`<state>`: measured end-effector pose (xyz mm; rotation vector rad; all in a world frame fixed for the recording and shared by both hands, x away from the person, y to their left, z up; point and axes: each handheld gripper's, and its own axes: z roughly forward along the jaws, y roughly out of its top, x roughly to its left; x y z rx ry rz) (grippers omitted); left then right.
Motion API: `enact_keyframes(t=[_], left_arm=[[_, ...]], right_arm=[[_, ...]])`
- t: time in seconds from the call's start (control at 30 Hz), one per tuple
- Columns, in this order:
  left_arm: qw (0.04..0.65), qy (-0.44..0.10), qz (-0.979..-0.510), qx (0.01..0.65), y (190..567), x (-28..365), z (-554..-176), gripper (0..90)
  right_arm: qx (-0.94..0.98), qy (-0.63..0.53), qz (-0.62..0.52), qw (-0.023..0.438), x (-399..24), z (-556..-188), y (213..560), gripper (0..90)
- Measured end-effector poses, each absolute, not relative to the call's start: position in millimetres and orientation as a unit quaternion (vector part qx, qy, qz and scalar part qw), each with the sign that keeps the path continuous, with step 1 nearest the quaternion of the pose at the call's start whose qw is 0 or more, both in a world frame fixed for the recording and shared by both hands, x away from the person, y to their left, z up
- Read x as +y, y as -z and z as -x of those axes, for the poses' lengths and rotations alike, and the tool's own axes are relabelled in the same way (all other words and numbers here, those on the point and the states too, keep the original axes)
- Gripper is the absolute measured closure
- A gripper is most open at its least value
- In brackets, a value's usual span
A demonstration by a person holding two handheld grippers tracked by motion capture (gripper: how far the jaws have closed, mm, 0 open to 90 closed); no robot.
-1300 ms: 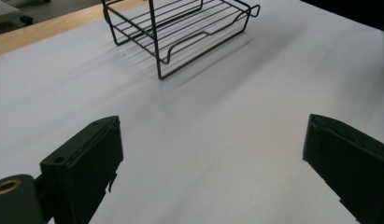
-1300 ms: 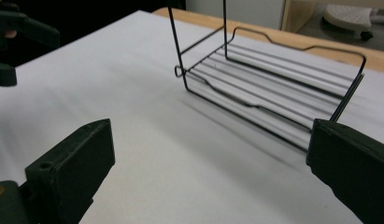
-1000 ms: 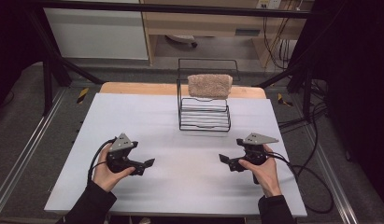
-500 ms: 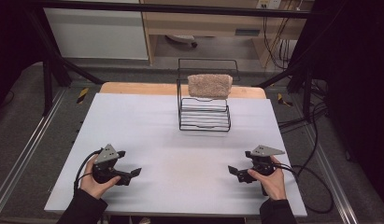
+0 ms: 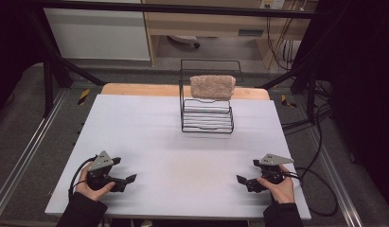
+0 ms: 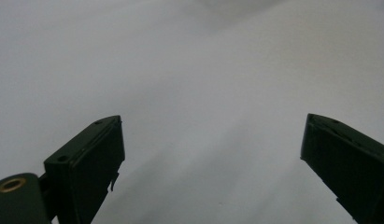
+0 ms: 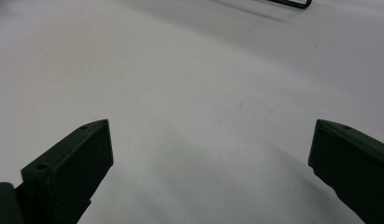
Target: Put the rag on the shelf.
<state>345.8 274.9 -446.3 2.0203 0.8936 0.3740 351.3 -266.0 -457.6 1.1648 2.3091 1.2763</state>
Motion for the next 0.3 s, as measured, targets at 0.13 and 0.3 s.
enact_keyframes(t=[0.13, 0.3], left_arm=[[0.432, -0.152, -0.812, 0.361, 447.8, 276.2, -345.8, 6.3], [0.432, -0.152, -0.813, 0.359, 448.5, 276.4, -345.3, 6.3]], right_arm=[[0.795, -0.436, -0.402, 0.127, -269.5, -348.7, 459.3, 0.5], [0.794, -0.438, -0.402, 0.127, -270.4, -348.5, 459.1, 0.5]])
